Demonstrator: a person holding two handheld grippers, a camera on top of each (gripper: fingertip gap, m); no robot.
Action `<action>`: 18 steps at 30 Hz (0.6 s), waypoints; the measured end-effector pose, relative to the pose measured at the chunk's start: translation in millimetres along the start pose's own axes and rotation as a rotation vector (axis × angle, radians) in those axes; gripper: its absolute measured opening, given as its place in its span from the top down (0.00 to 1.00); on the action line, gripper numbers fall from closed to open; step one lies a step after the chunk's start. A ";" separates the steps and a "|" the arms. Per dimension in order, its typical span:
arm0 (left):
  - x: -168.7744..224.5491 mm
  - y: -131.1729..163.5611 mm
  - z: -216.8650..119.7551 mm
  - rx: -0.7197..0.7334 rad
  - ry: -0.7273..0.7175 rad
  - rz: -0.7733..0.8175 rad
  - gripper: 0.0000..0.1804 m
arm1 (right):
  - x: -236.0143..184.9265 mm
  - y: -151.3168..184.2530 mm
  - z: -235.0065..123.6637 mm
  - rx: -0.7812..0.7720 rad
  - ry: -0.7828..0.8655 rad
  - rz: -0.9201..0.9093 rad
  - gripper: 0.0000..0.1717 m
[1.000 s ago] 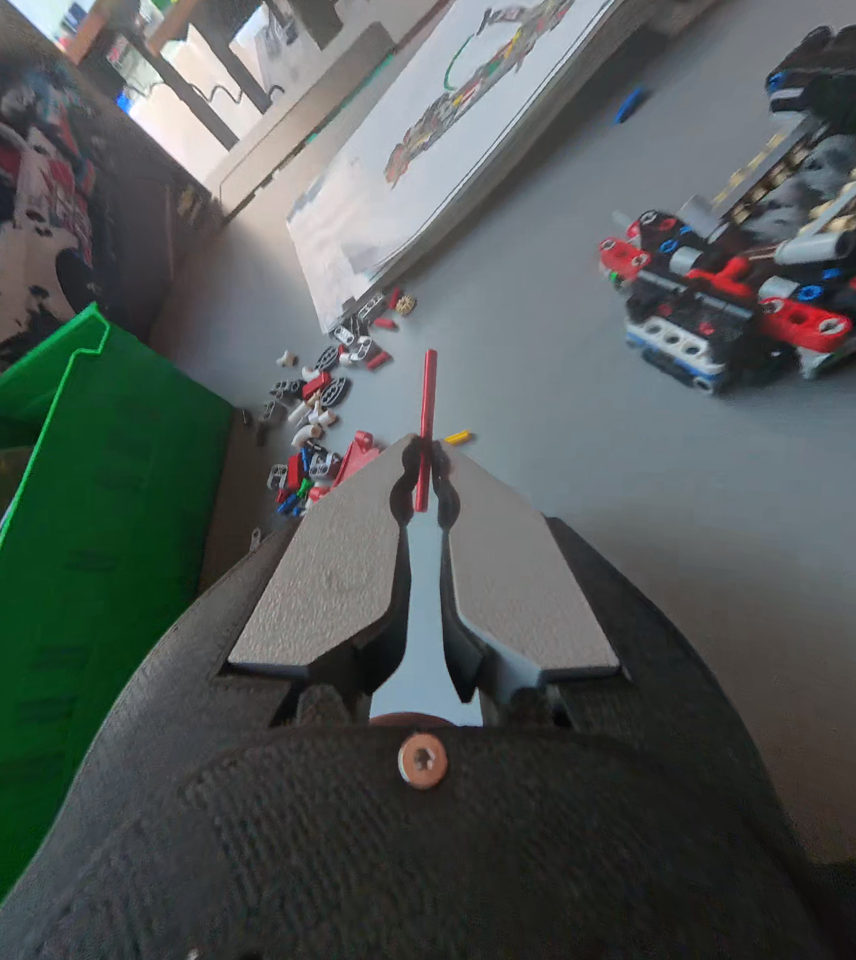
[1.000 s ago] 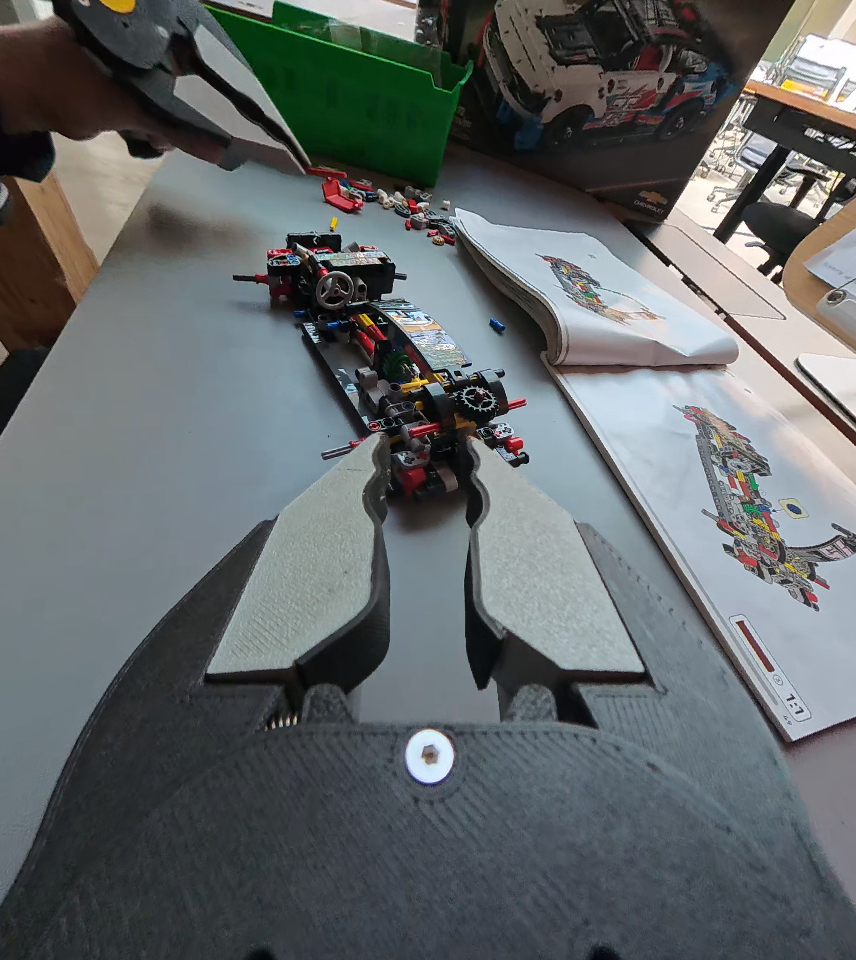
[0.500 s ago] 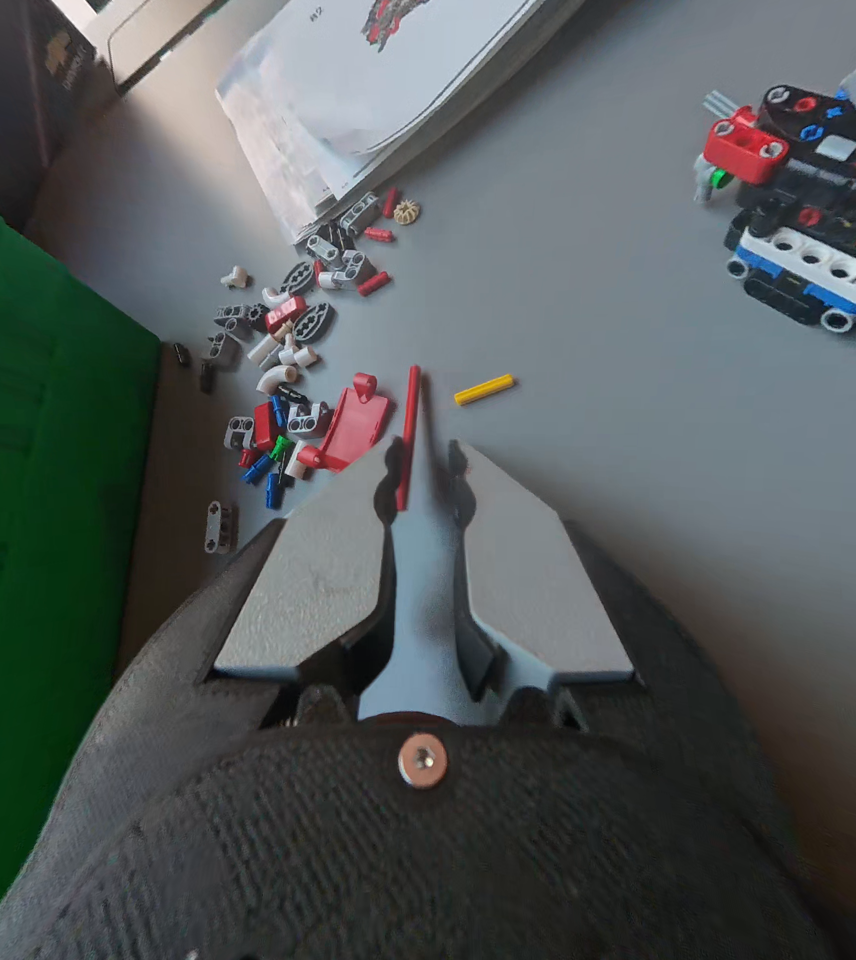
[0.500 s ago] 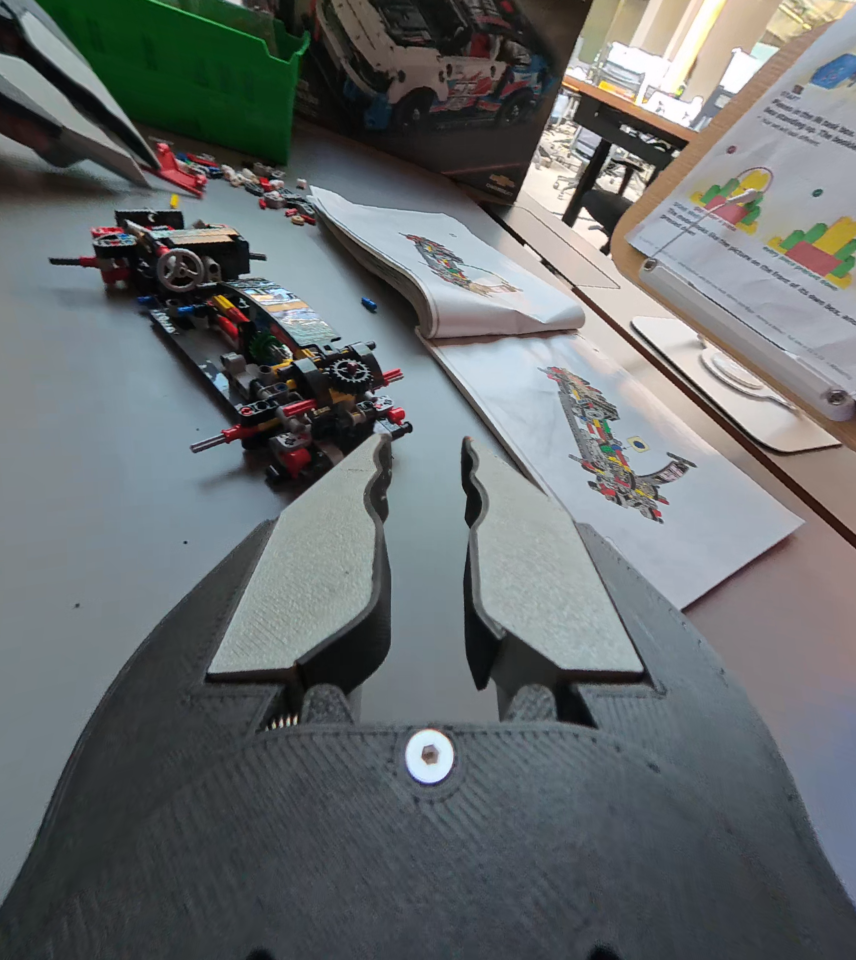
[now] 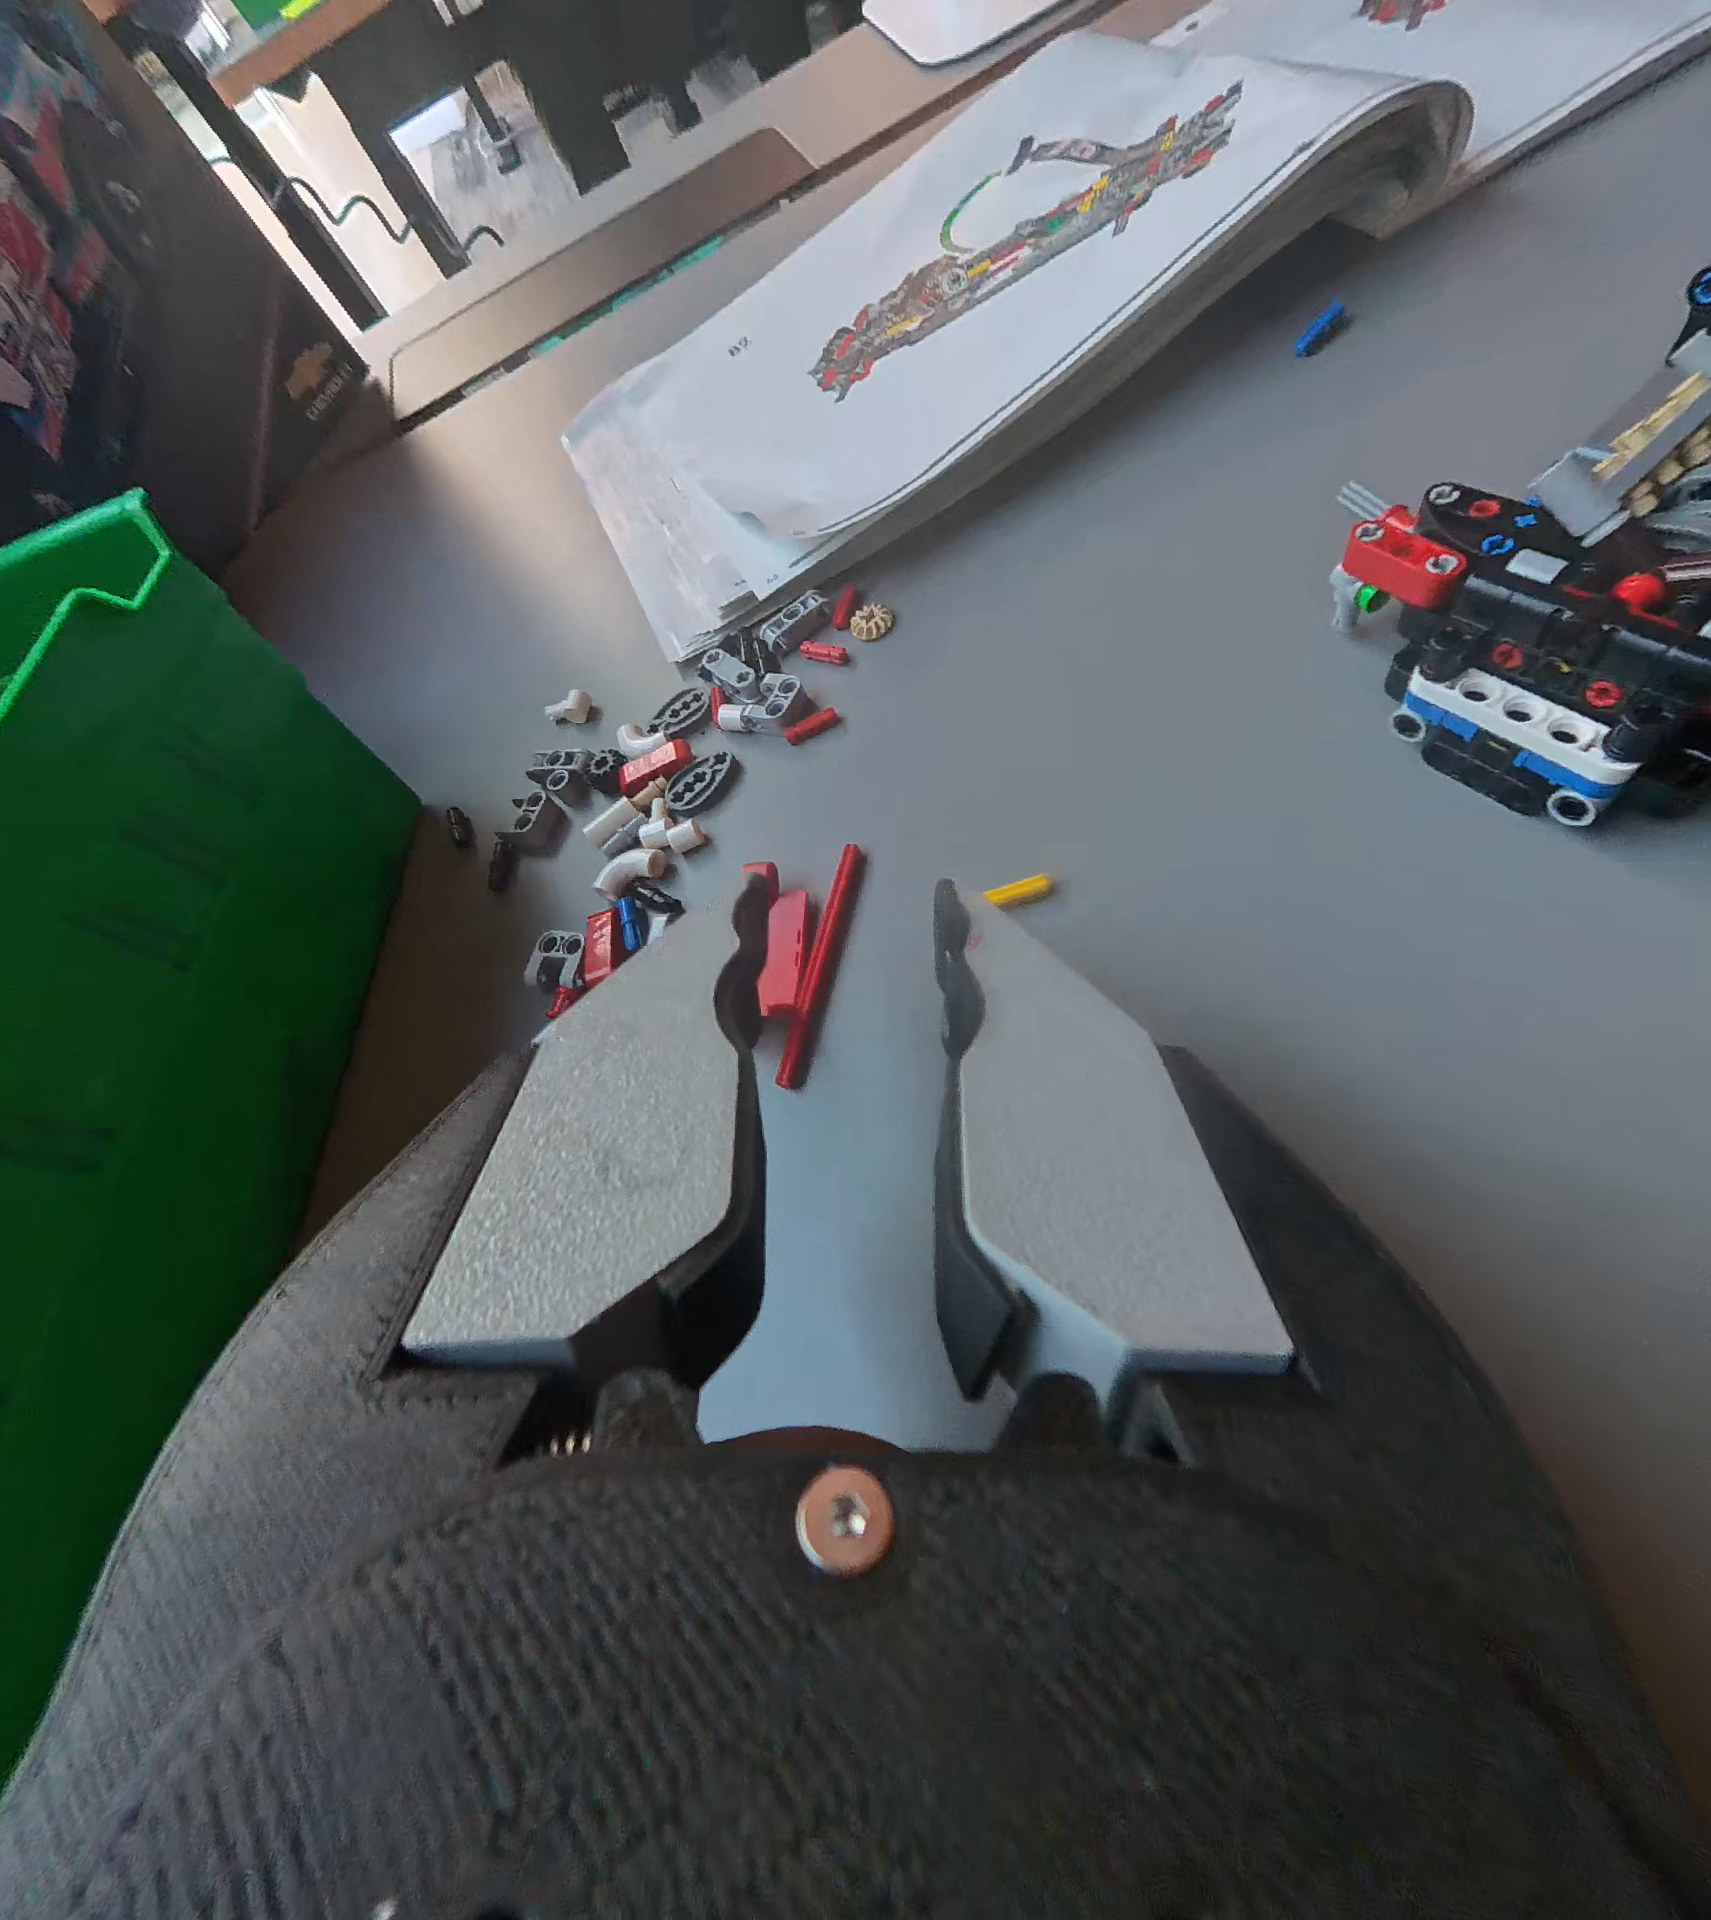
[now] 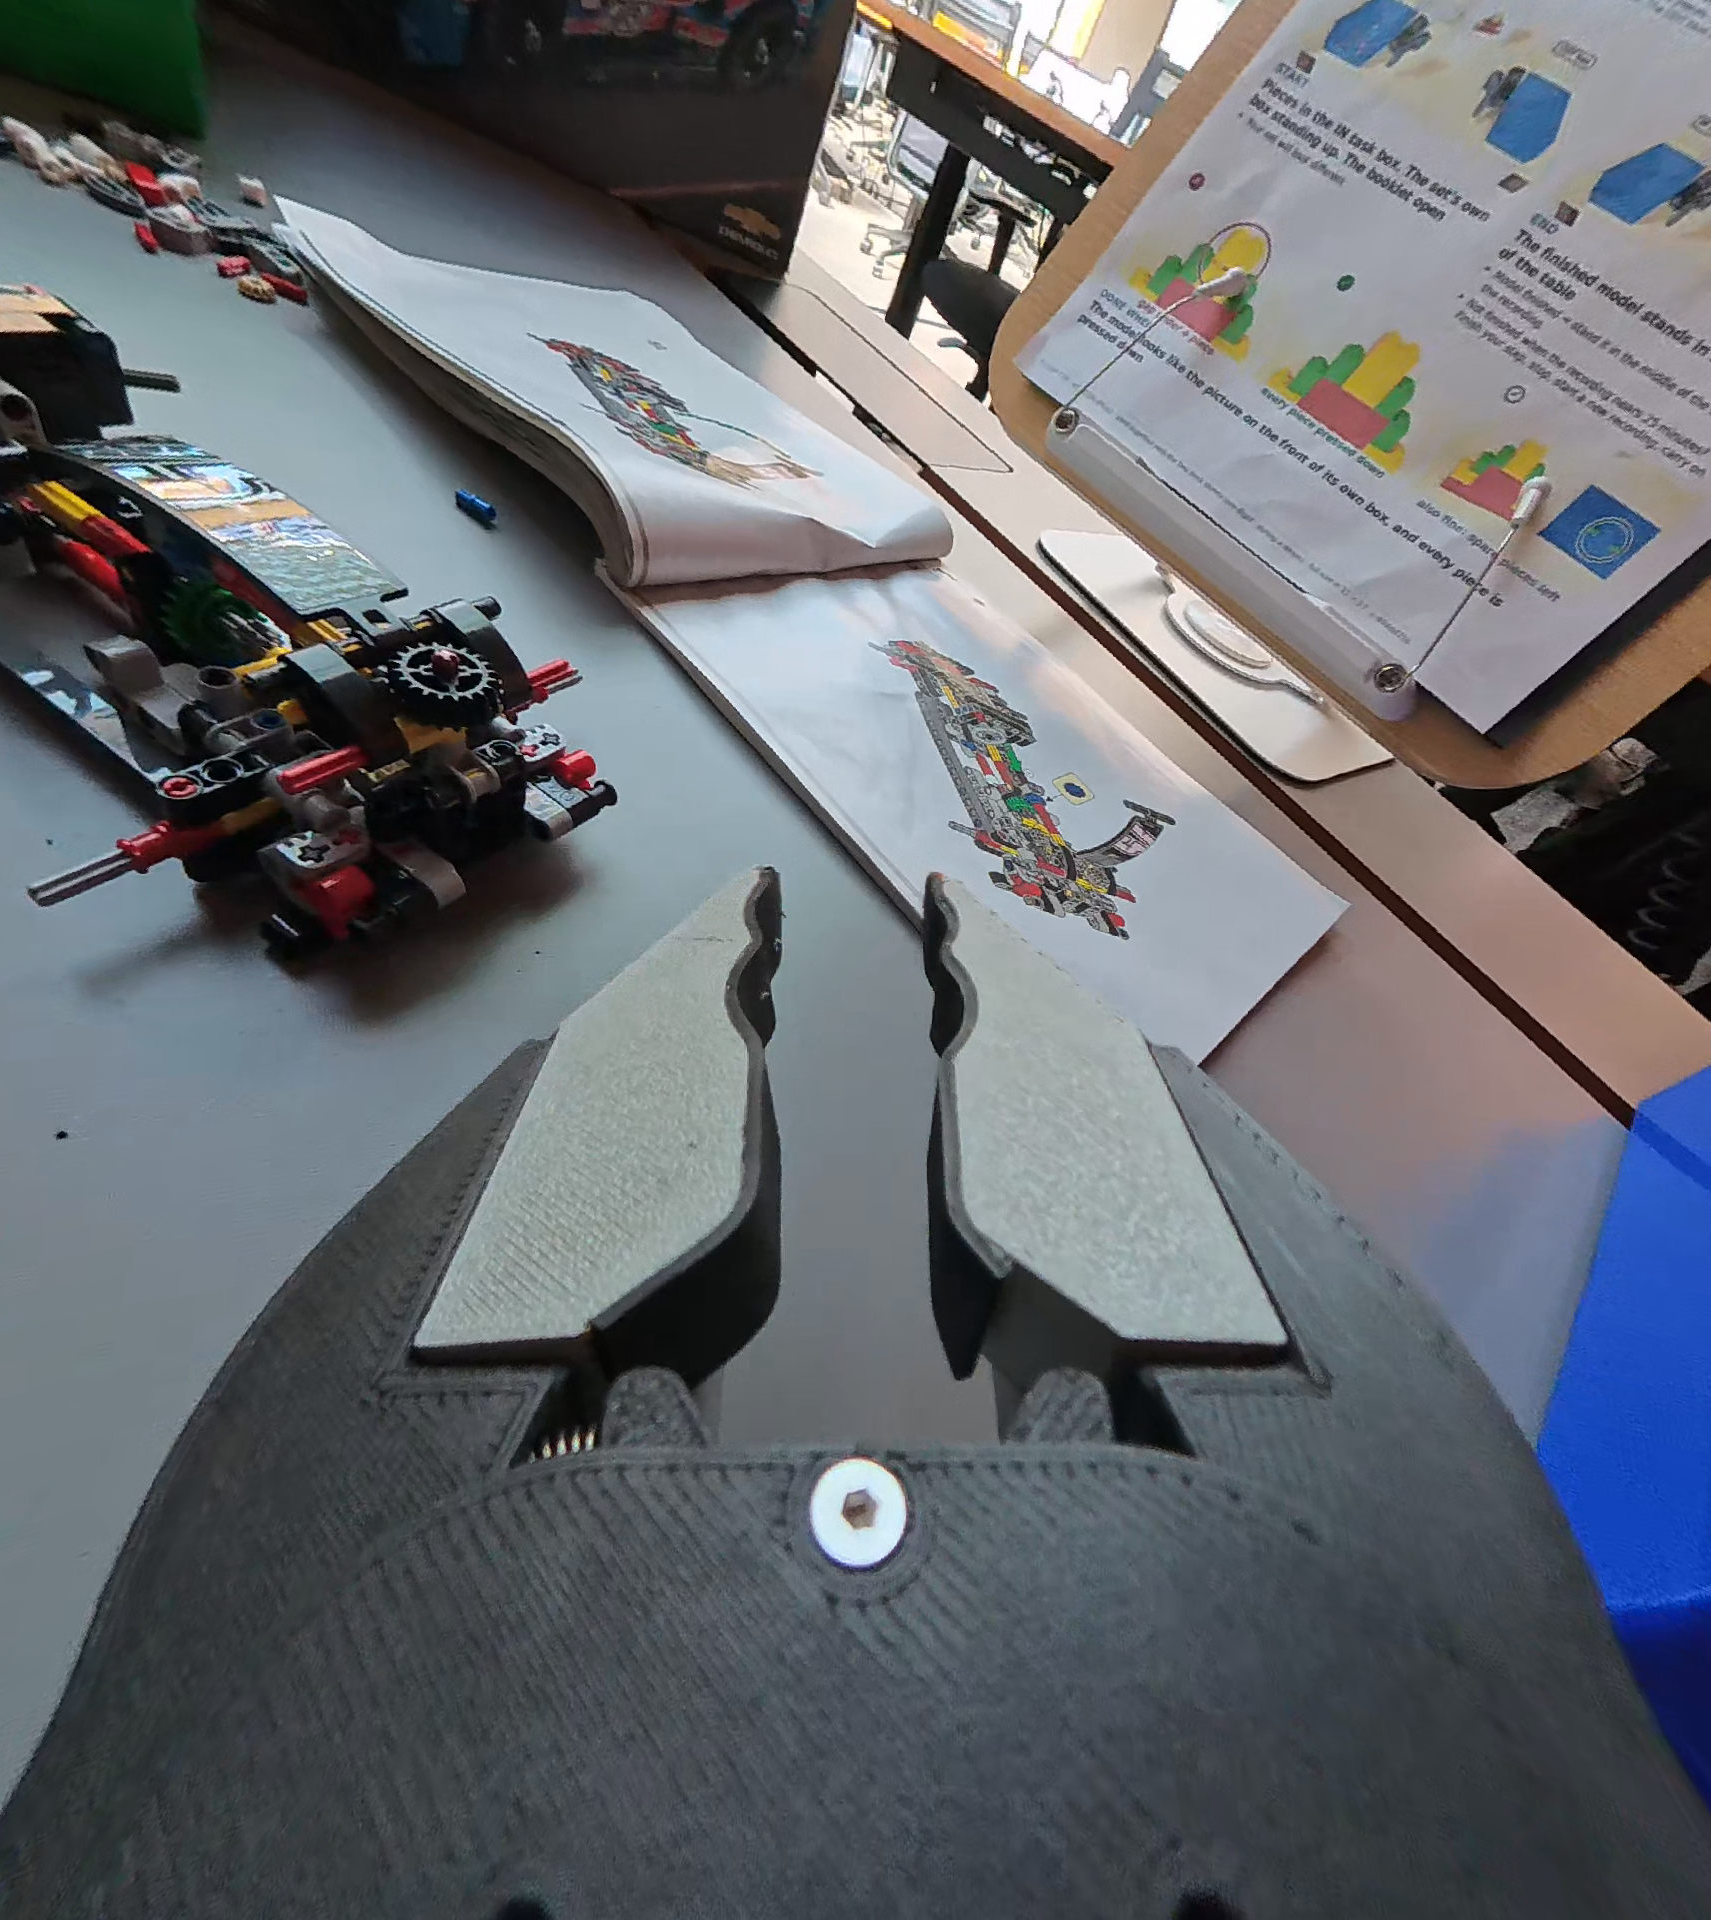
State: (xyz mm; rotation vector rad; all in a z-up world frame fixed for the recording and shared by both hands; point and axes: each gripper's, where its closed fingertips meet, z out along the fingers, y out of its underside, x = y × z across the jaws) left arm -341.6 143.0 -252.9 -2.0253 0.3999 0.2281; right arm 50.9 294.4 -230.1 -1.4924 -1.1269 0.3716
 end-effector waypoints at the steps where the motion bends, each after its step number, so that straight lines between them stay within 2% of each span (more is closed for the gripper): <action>1: -0.2 -0.6 -0.2 0.003 -0.008 0.007 0.84 | 0.7 0.2 0.0 0.000 0.002 0.003 0.86; 13: 2.6 -1.2 4.6 -0.028 -0.149 0.171 0.84 | -5.1 -8.3 -5.9 0.061 -0.074 0.062 0.86; 18: -0.1 -6.8 1.5 0.009 -0.167 0.150 0.84 | -4.3 -10.0 -6.8 0.071 -0.107 0.138 0.83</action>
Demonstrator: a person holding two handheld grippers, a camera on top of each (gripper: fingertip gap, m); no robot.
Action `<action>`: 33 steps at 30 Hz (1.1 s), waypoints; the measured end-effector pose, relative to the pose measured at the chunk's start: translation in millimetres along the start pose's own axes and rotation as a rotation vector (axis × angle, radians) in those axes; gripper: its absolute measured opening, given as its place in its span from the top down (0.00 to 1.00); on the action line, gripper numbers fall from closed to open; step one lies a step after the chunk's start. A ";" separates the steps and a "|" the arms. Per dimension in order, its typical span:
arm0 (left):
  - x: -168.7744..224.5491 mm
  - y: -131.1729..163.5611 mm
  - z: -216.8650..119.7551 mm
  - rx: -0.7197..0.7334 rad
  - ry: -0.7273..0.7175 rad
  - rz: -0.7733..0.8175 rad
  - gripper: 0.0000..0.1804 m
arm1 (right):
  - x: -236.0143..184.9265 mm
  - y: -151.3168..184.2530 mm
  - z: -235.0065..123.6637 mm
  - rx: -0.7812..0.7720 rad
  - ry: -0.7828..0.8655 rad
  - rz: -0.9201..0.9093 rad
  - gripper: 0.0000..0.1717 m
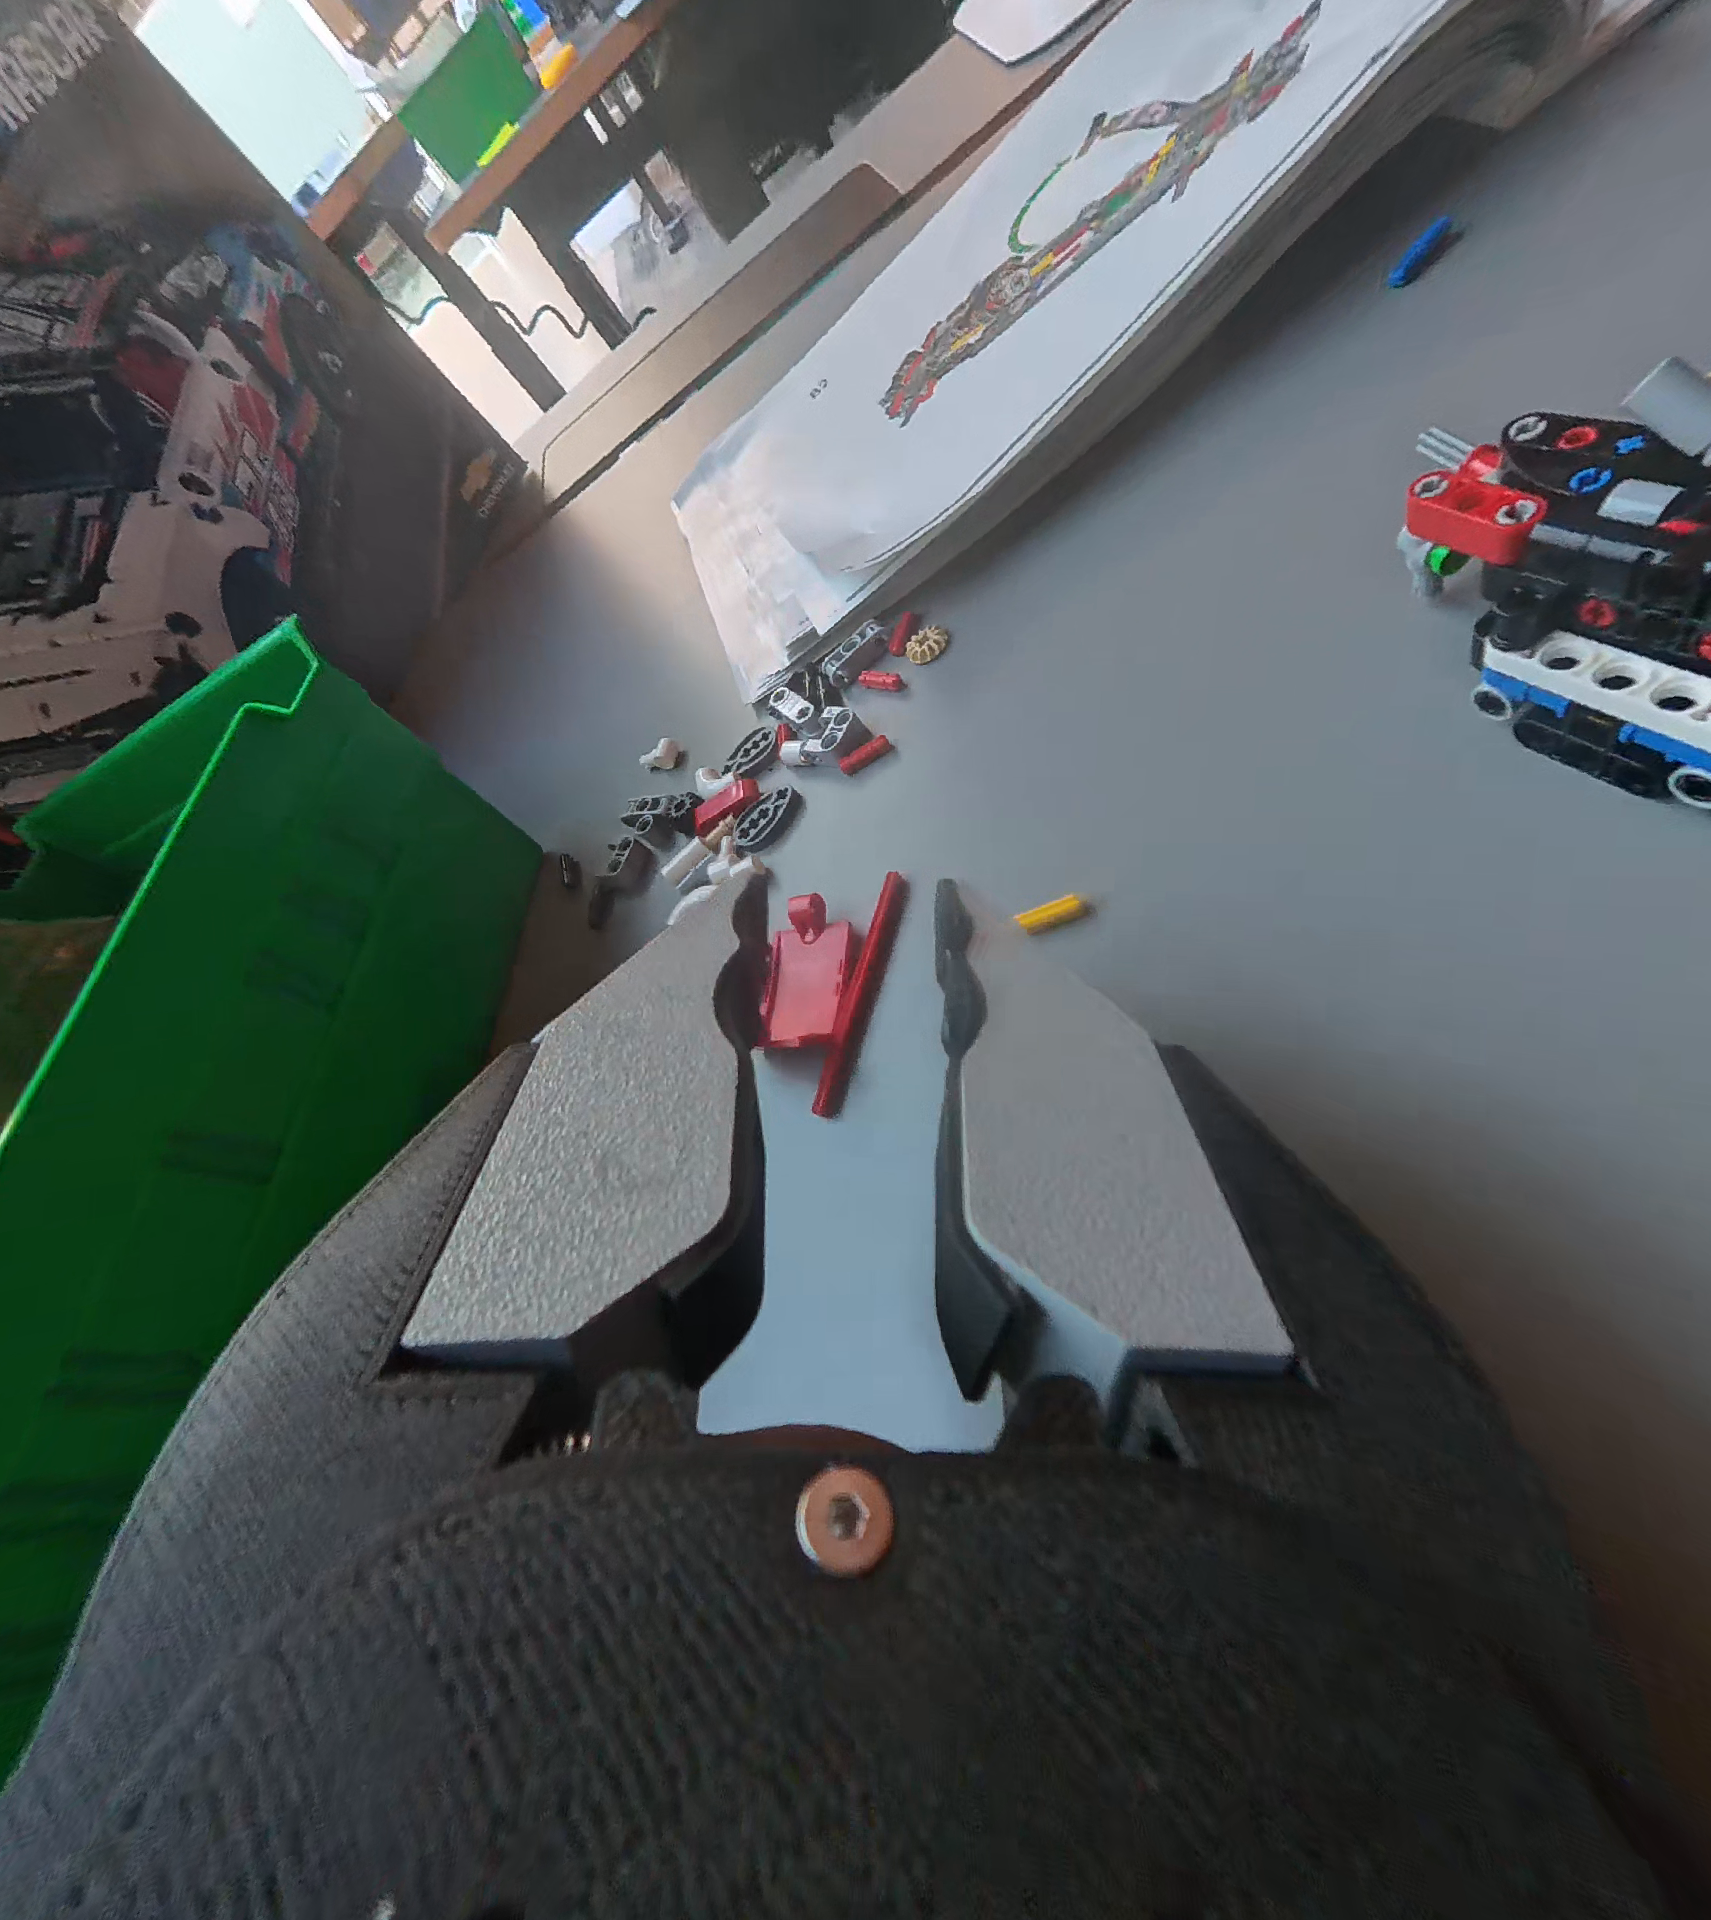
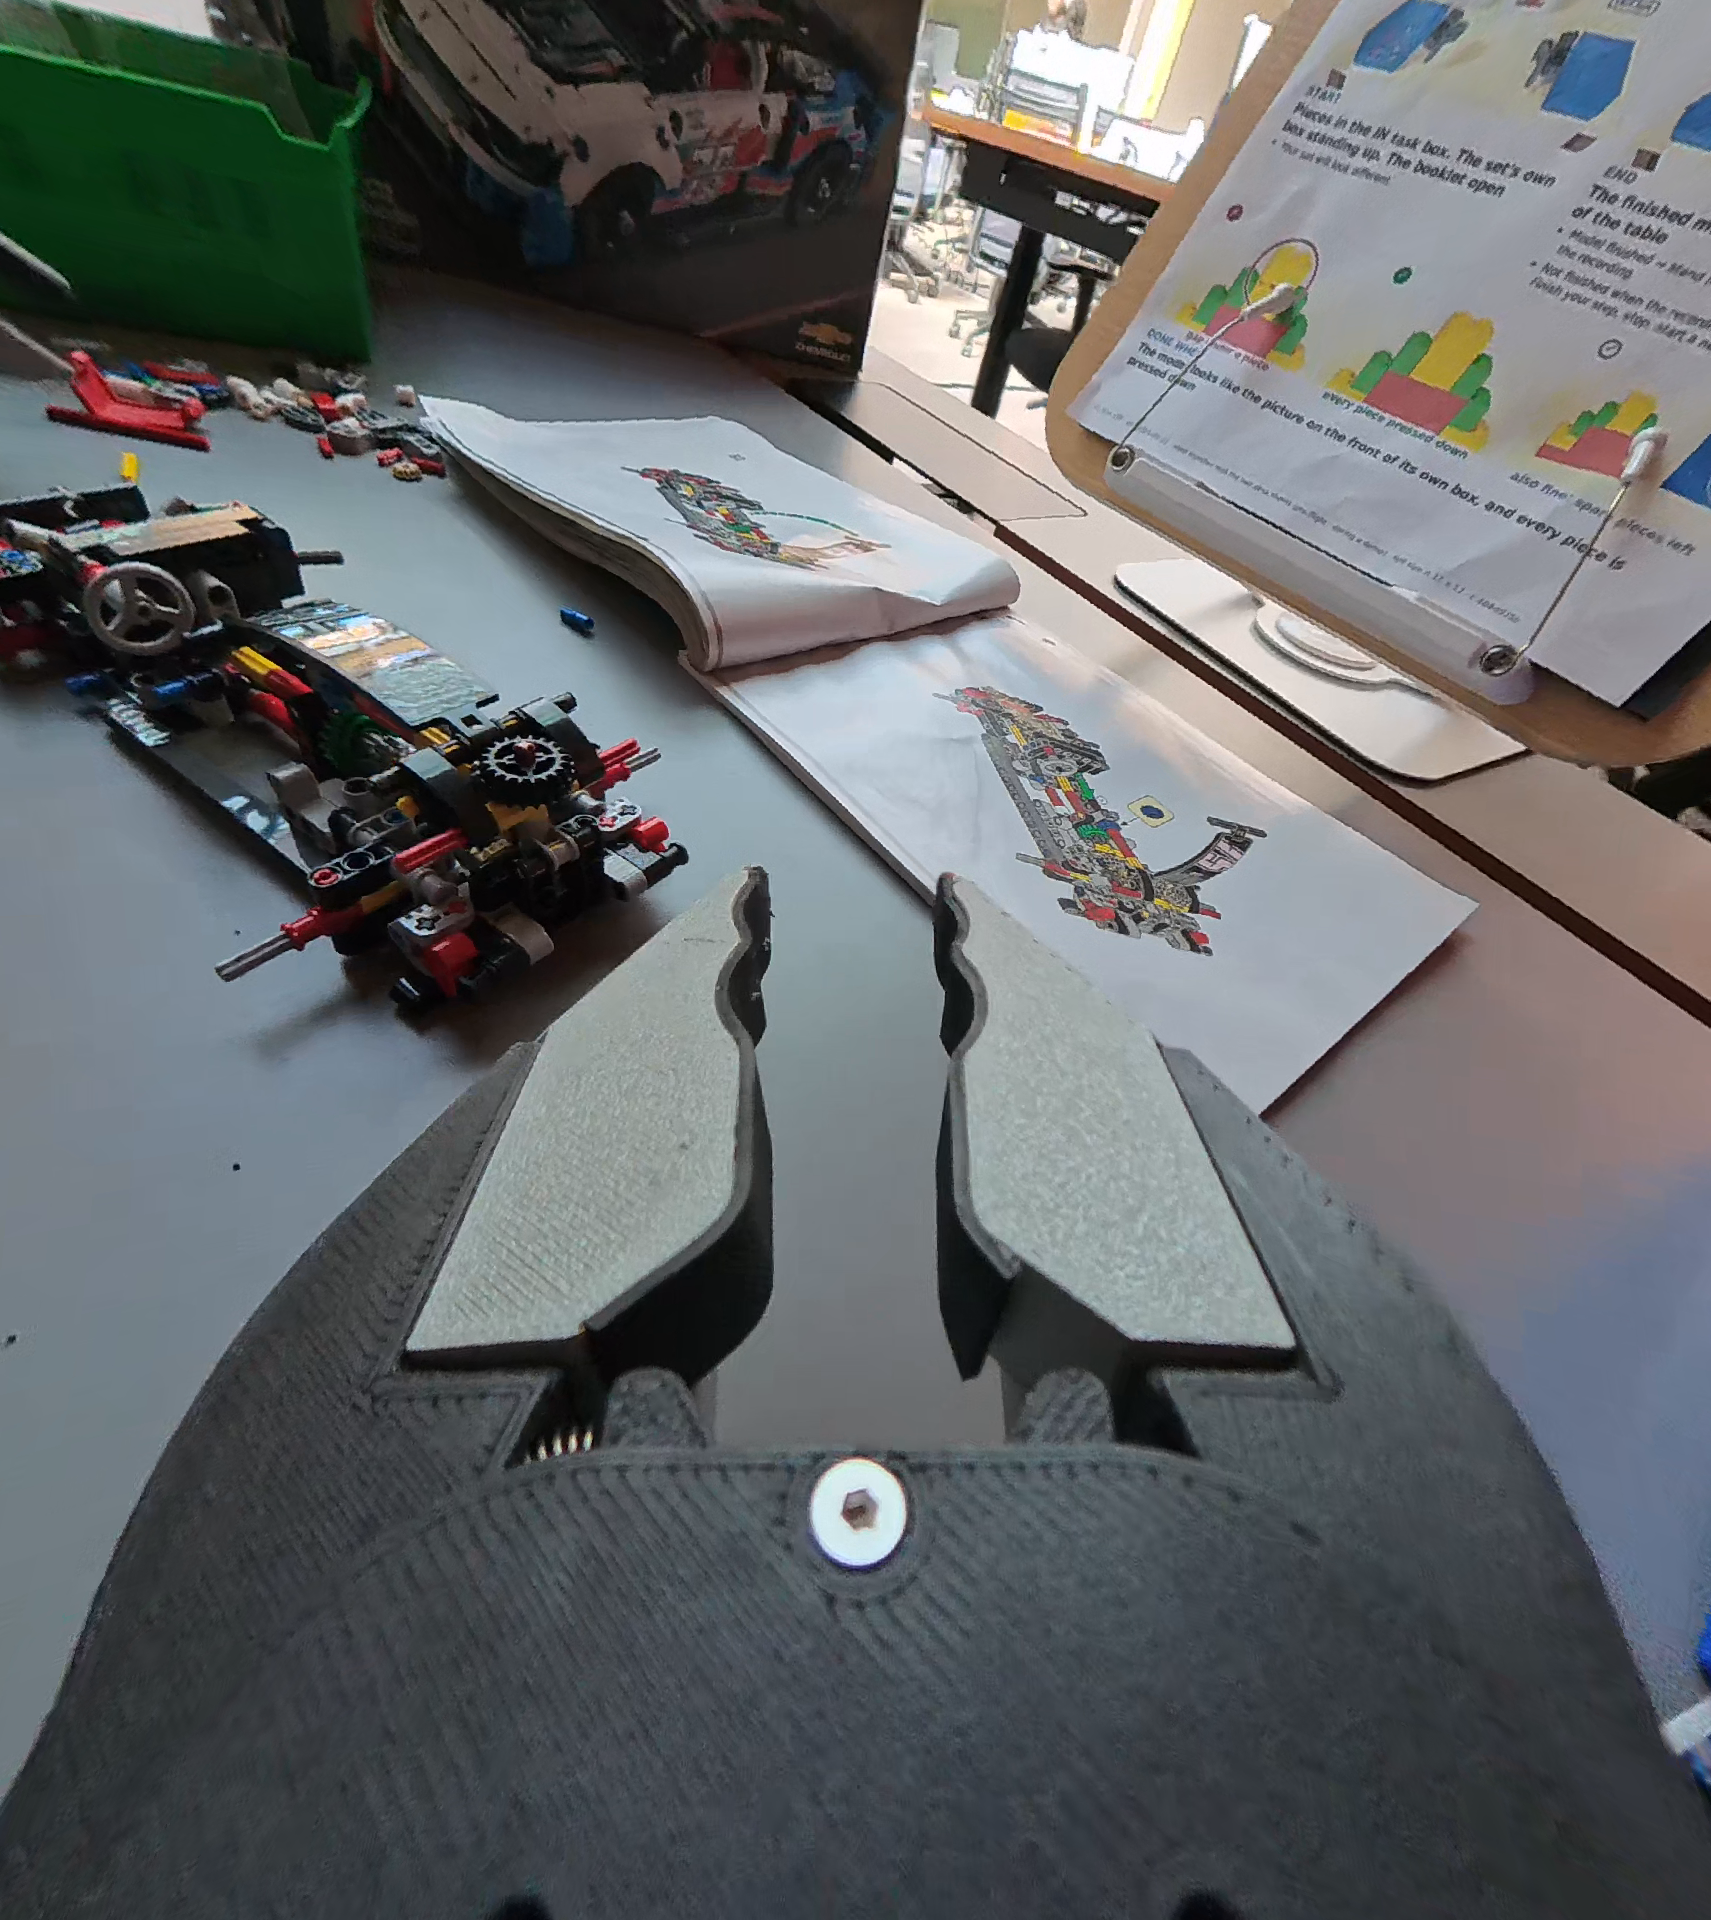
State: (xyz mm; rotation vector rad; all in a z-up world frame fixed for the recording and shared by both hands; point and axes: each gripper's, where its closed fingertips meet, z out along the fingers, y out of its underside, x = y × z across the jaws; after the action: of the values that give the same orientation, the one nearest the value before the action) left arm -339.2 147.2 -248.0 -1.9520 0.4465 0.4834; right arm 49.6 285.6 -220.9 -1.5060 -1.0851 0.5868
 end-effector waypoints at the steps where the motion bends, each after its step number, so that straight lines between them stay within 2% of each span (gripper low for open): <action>1: -1.4 -0.9 -0.5 0.007 0.004 -0.019 0.84 | 3.2 0.7 -0.4 -0.003 0.009 0.025 0.83; 7: -14.2 -8.1 -2.3 0.050 0.017 -0.224 0.79 | 20.2 5.4 -4.8 -0.005 0.007 0.219 0.77; 10: -10.0 -26.9 -1.0 0.089 0.042 -0.274 0.79 | 25.6 8.7 -5.5 -0.015 0.008 0.267 0.74; 12: 2.8 -59.3 2.5 0.120 0.125 -0.281 0.75 | 27.8 10.8 -4.5 -0.025 0.007 0.292 0.70; 15: 35.8 -119.3 19.5 0.113 0.290 -0.252 0.55 | 28.0 14.1 -2.2 -0.047 -0.008 0.315 0.66; 16: 52.5 -140.0 26.6 0.105 0.369 -0.237 0.51 | 28.5 14.6 -1.8 -0.051 -0.008 0.318 0.66; 20: 115.1 -217.3 61.1 0.125 0.598 -0.116 0.51 | 30.4 14.3 -1.6 -0.047 -0.006 0.315 0.65; 23: 151.6 -245.9 105.5 0.051 0.678 -0.046 0.51 | 32.6 13.8 -2.6 -0.039 -0.004 0.321 0.66; 27: 196.9 -252.3 153.1 -0.114 0.790 -0.034 0.53 | 36.6 13.5 -5.1 -0.029 0.004 0.332 0.66; 33: 236.0 -225.3 195.5 -0.285 0.781 0.141 0.55 | 34.5 11.2 -5.5 -0.020 -0.015 0.333 0.66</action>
State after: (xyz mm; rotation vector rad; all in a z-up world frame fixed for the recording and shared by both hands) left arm -50.4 393.3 -274.7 -2.3568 1.0553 -0.1707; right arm 73.2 313.6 -223.3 -1.7164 -0.8572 0.8188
